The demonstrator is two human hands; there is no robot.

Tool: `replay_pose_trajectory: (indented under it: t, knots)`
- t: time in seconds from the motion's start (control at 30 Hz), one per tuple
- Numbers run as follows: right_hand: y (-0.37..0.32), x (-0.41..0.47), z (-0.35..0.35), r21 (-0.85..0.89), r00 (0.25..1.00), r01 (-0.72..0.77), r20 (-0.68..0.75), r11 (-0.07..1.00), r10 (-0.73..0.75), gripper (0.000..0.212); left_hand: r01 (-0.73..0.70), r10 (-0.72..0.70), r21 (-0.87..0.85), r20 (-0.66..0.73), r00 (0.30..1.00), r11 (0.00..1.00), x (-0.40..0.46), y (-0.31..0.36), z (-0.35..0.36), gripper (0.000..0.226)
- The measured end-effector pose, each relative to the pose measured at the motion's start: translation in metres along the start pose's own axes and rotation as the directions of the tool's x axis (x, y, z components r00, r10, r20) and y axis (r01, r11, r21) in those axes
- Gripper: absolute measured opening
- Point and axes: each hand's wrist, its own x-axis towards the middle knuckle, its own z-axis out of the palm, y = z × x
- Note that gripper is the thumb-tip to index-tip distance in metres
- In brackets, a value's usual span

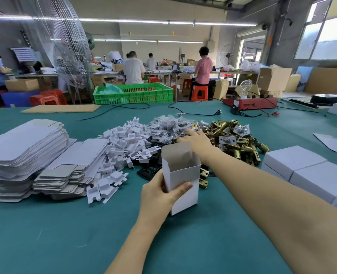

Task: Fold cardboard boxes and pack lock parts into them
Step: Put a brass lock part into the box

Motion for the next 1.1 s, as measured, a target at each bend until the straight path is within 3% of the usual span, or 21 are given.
replay_pose_trajectory:
  t: [0.17, 0.2, 0.27, 0.33, 0.43, 0.57, 0.7, 0.77, 0.83, 0.97, 1.1]
  knots:
    - [-0.001, -0.005, -0.007, -0.081, 0.993, -0.047, -0.111, 0.996, 0.038, 0.022, -0.012, 0.011, 0.025, 0.017, 1.0, 1.0, 0.0, 0.002, -0.003, 0.04]
    - [0.0, -0.011, -0.008, -0.019, 0.988, -0.09, -0.126, 0.996, 0.086, 0.021, -0.005, 0.005, 0.02, 0.018, 1.0, 1.0, 0.0, 0.002, -0.003, 0.039]
    - [0.006, -0.028, -0.01, 0.277, 0.937, -0.247, -0.177, 0.929, 0.302, 0.016, 0.007, -0.007, 0.017, 0.039, 0.999, 1.0, -0.001, 0.001, -0.002, 0.039]
    - [0.018, -0.048, -0.016, 0.651, 0.828, -0.34, -0.134, 0.678, 0.544, 0.019, 0.022, -0.025, 0.048, 0.075, 0.997, 0.999, -0.002, 0.002, -0.001, 0.039]
    - [0.036, -0.084, -0.03, 0.965, 0.743, -0.199, 0.036, 0.169, 0.669, 0.027, 0.033, -0.044, 0.119, 0.091, 0.995, 0.992, -0.002, 0.002, -0.001, 0.037]
    - [0.054, -0.124, -0.06, 0.982, 0.717, 0.038, 0.101, -0.183, 0.69, 0.035, 0.01, -0.047, 0.208, 0.173, 0.984, 0.978, -0.003, 0.003, 0.0, 0.046]
    - [0.056, -0.138, -0.091, 0.89, 0.806, 0.083, 0.204, -0.447, 0.556, 0.03, 0.001, -0.064, 0.249, 0.243, 0.968, 0.969, -0.006, 0.004, 0.004, 0.049]
    - [0.053, -0.14, -0.103, 0.822, 0.861, 0.1, 0.211, -0.56, 0.463, 0.028, 0.033, -0.085, 0.202, 0.253, 0.964, 0.979, -0.005, 0.004, 0.004, 0.039]
    - [0.049, -0.142, -0.11, 0.81, 0.905, 0.072, 0.192, -0.582, 0.38, 0.029, 0.067, -0.104, 0.148, 0.261, 0.96, 0.987, -0.005, 0.004, 0.003, 0.03]
    - [0.034, -0.138, -0.115, 0.9, 0.948, 0.014, 0.127, -0.436, 0.292, 0.03, 0.082, -0.109, 0.118, 0.244, 0.964, 0.99, -0.004, 0.002, 0.003, 0.028]
    - [0.019, -0.131, -0.112, 0.91, 0.96, -0.017, 0.13, -0.415, 0.247, 0.026, 0.069, -0.099, 0.138, 0.224, 0.969, 0.988, -0.004, 0.001, 0.002, 0.028]
